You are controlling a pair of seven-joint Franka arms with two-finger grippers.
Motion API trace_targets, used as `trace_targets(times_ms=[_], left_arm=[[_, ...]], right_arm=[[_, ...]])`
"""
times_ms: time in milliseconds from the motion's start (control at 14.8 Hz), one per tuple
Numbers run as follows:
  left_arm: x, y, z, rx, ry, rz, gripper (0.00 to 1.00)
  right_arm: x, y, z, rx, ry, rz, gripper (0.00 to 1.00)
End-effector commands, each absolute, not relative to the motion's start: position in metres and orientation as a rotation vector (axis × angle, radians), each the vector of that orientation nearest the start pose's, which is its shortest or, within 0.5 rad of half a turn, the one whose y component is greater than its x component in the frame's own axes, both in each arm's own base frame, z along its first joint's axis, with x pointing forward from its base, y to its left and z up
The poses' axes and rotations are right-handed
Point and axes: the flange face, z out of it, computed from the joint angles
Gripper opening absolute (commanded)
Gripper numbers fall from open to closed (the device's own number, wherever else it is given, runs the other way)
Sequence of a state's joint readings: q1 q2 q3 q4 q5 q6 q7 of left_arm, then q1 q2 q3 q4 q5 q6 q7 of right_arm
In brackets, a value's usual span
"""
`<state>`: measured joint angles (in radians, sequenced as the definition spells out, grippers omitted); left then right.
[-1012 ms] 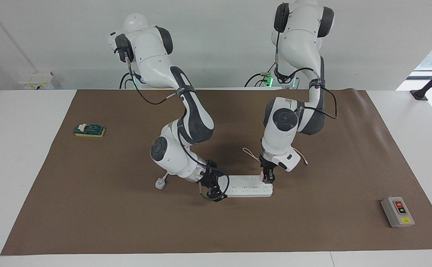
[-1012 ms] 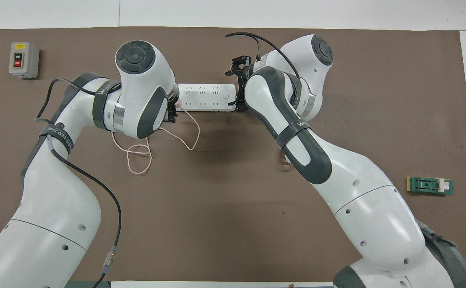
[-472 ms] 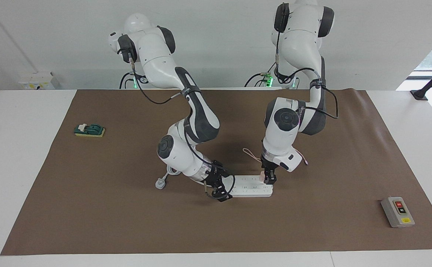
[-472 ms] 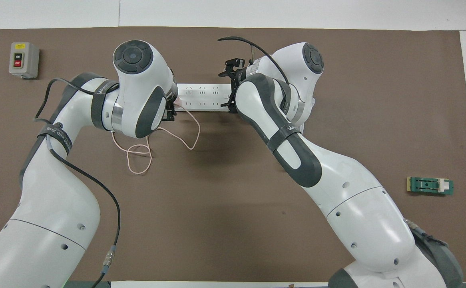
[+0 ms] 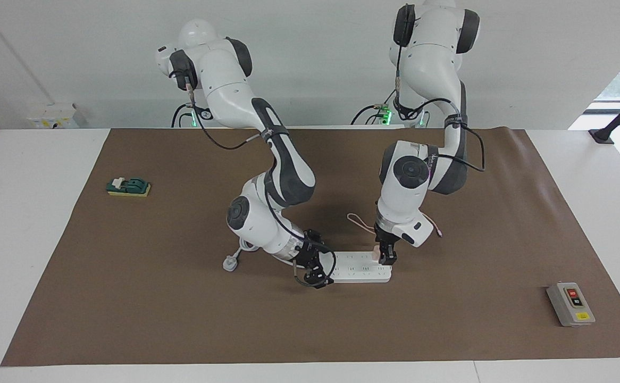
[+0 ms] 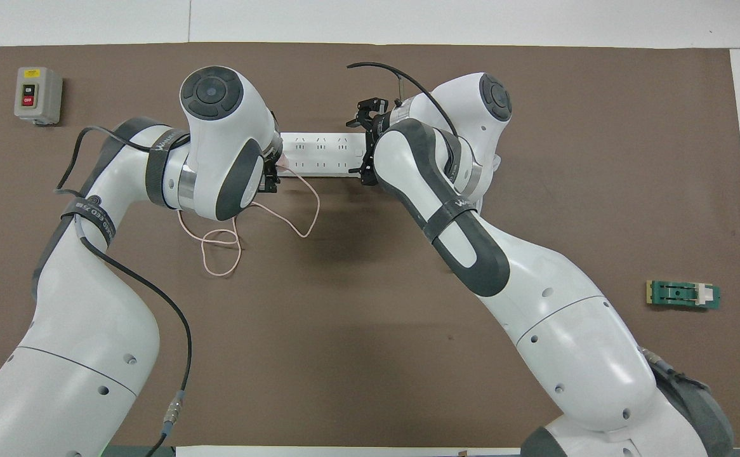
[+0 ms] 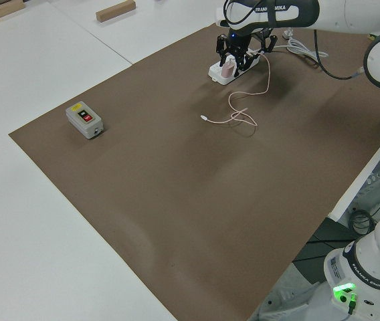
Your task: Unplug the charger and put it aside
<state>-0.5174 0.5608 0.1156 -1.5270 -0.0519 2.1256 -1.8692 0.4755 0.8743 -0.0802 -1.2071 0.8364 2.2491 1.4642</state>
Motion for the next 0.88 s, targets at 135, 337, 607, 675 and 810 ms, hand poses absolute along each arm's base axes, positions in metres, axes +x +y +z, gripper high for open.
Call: trace_targets(times_ms=[135, 337, 607, 675, 810], left_arm=[[0.636, -0.283, 0.34, -2.353, -2.141, -0.062, 0.64], [0.636, -0.283, 0.34, -2.355, -2.141, -0.065, 0.64], [0.636, -0.283, 0.341, -2.359, -2.131, -0.081, 0.64], [0.636, -0.283, 0.341, -2.36, -2.13, -0.084, 0.64], [0.636, -0.283, 0.341, -2.363, -2.124, -0.085, 0.64]], right_arm=[[0.688, 0.349, 0.263, -1.885, 1.803, 0.576, 1.0], [0.687, 0.347, 0.26, -1.893, 1.797, 0.56, 1.0], [0.691, 0.341, 0.259, -1.914, 1.768, 0.531, 1.0], [0.692, 0.34, 0.255, -1.922, 1.761, 0.529, 1.0], [0.693, 0.337, 0.252, -1.93, 1.763, 0.522, 1.0]])
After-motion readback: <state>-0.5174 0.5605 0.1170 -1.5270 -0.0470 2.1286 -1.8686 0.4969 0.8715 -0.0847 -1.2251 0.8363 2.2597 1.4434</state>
